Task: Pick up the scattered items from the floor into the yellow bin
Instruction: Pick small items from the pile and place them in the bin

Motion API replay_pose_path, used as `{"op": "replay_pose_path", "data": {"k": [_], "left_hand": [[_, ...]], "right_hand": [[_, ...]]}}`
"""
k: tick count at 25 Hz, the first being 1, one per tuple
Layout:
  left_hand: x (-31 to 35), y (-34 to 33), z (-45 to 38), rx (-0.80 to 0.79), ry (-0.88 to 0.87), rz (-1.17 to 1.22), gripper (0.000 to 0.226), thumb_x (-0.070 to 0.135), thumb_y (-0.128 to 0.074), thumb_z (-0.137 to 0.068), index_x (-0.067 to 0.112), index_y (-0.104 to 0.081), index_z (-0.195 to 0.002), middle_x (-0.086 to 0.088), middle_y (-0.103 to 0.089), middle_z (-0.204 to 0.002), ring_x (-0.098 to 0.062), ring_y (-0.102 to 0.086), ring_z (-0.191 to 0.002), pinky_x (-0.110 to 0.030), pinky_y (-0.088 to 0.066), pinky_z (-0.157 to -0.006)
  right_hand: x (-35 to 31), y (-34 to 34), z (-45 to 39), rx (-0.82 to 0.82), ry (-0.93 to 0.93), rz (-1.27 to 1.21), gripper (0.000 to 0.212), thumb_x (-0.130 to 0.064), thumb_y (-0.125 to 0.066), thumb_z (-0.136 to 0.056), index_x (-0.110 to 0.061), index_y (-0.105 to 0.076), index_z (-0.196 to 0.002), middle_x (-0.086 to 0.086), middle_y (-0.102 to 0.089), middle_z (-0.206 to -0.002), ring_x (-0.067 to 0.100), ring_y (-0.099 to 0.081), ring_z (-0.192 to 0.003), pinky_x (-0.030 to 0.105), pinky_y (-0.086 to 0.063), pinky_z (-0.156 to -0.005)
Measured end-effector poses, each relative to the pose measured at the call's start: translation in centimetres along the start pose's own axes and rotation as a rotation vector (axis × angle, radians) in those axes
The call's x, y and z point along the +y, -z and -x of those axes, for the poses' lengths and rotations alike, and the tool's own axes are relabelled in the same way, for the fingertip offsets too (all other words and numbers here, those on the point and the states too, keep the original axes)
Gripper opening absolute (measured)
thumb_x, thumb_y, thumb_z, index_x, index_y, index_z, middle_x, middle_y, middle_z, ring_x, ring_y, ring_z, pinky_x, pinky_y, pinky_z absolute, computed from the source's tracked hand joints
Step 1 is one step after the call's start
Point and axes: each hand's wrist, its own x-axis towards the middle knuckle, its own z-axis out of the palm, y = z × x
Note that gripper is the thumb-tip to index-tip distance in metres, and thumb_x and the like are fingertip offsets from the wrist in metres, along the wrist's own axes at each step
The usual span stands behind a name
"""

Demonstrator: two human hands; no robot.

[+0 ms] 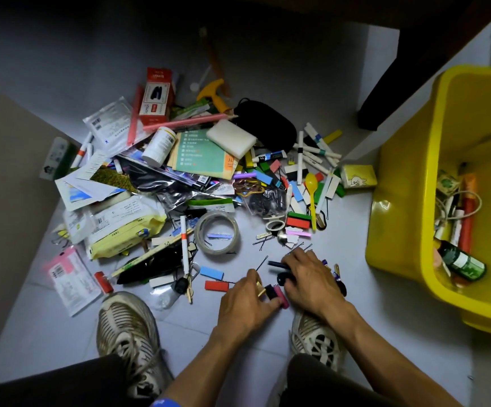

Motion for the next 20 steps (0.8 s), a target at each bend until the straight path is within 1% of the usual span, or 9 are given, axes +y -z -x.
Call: {"op": "replay_pose_path", "data": {"k": [2,4,6,8,13,15,17,19,20], "left_hand": [[0.8,-1.6,0.3,0.043,0.010,-0.040,0.059,0.072,-0.064,-0.067,0.028,-0.042,-0.100,0.004,-0.061,-0.094,-0.021,-0.062,-0.085,-0.034,-0.050,-0.069],[1.4,-2.4,0.3,0.093,0.030,0.010,0.054,0.062,-0.067,-0.073,0.024,-0.045,-0.104,0.001,-0.060,-0.099,-0.024,-0.061,-0.090,-0.038,-0.053,-0.076],[2.0,-2.6,-0.1,0.147,0.028,0.051,0.040,0.047,-0.067,-0.080,0.021,-0.050,-0.104,-0.001,-0.061,-0.103,-0.023,-0.060,-0.092,-0.038,-0.053,-0.080],[2.3,-2.5,-0.3,0.183,0.015,0.048,0.034,0.035,-0.065,-0.081,0.020,-0.051,-0.108,-0.003,-0.058,-0.107,-0.021,-0.057,-0.094,-0.036,-0.052,-0.082],[2.2,-2.5,-0.7,0.177,0.022,-0.040,0.044,0.032,-0.063,-0.082,0.015,-0.048,-0.120,-0.005,-0.050,-0.117,-0.022,-0.049,-0.106,-0.032,-0.048,-0.086],[2.0,-2.5,-0.7,0.186,0.002,-0.088,0.045,0.033,-0.061,-0.084,0.015,-0.046,-0.122,-0.005,-0.046,-0.120,-0.022,-0.045,-0.109,-0.031,-0.047,-0.086],[1.7,-2.4,-0.7,0.192,-0.030,-0.130,0.043,0.033,-0.058,-0.086,0.016,-0.044,-0.123,-0.005,-0.045,-0.121,-0.022,-0.044,-0.109,-0.032,-0.047,-0.087],[1.5,-2.1,-0.6,0.198,-0.068,-0.124,0.035,0.029,-0.057,-0.088,0.016,-0.045,-0.119,-0.005,-0.048,-0.117,-0.022,-0.048,-0.105,-0.034,-0.049,-0.087],[1.5,-1.7,-0.6,0.203,-0.082,-0.076,0.030,0.025,-0.057,-0.088,0.016,-0.045,-0.114,-0.005,-0.052,-0.112,-0.022,-0.051,-0.101,-0.036,-0.050,-0.085]], "right_hand": [[0.7,-0.1,0.7,-0.030,0.045,0.003,0.043,-0.030,-0.056,-0.080,-0.023,-0.052,-0.122,-0.002,-0.047,-0.119,0.020,-0.044,-0.107,0.031,-0.041,-0.087],[1.3,-0.4,1.4,-0.062,0.071,0.071,0.043,-0.030,-0.062,-0.081,-0.024,-0.050,-0.122,-0.002,-0.046,-0.121,0.021,-0.044,-0.107,0.033,-0.041,-0.086],[1.4,-0.8,1.5,-0.054,0.062,0.134,0.034,-0.027,-0.062,-0.086,-0.021,-0.052,-0.118,0.000,-0.048,-0.119,0.022,-0.044,-0.106,0.034,-0.040,-0.085],[1.1,-1.1,1.4,-0.040,0.060,0.159,0.025,-0.027,-0.060,-0.089,-0.018,-0.054,-0.111,0.002,-0.053,-0.114,0.023,-0.045,-0.104,0.035,-0.040,-0.085],[1.0,-1.1,1.3,0.003,-0.016,0.068,0.020,-0.028,-0.062,-0.089,-0.018,-0.054,-0.105,0.003,-0.059,-0.108,0.022,-0.048,-0.101,0.032,-0.039,-0.080],[1.0,-1.0,1.3,-0.013,0.005,0.124,0.021,-0.028,-0.058,-0.093,-0.016,-0.056,-0.109,0.004,-0.057,-0.112,0.023,-0.048,-0.103,0.034,-0.040,-0.084],[0.9,-0.7,1.4,-0.010,0.015,0.153,0.019,-0.024,-0.055,-0.095,-0.016,-0.055,-0.112,0.004,-0.056,-0.113,0.023,-0.048,-0.104,0.034,-0.039,-0.085],[0.6,-0.1,1.7,0.034,-0.026,0.062,0.010,-0.019,-0.054,-0.095,-0.018,-0.054,-0.105,0.003,-0.059,-0.106,0.022,-0.051,-0.100,0.032,-0.038,-0.079],[0.6,0.5,1.8,0.067,-0.072,-0.016,0.006,-0.019,-0.056,-0.094,-0.018,-0.054,-0.100,0.002,-0.060,-0.101,0.022,-0.052,-0.096,0.032,-0.039,-0.076]]}}
